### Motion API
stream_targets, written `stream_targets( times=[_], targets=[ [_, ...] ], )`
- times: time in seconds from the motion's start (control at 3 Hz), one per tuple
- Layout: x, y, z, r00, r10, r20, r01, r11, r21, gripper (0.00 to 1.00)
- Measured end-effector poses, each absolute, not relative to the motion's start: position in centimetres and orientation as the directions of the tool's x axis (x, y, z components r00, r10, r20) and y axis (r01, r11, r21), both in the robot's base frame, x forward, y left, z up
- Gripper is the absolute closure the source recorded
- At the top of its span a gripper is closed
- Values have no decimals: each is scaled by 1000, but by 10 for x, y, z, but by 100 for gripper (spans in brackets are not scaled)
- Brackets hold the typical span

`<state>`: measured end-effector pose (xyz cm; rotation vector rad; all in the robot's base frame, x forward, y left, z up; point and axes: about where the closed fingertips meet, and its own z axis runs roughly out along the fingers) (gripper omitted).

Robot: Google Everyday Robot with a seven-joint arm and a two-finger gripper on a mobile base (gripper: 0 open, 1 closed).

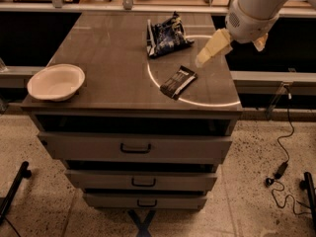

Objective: Move rxbar chocolate near paper bowl

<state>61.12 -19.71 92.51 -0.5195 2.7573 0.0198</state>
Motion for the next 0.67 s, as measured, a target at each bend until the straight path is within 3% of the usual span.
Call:
stream_targets(
  times=[0.33, 0.67],
  targets=[
    [611, -196, 927, -884, -333, -328, -337, 940, -46, 0],
    [613, -165, 936, -906, -323, -272, -339, 941, 12, 0]
  ],
)
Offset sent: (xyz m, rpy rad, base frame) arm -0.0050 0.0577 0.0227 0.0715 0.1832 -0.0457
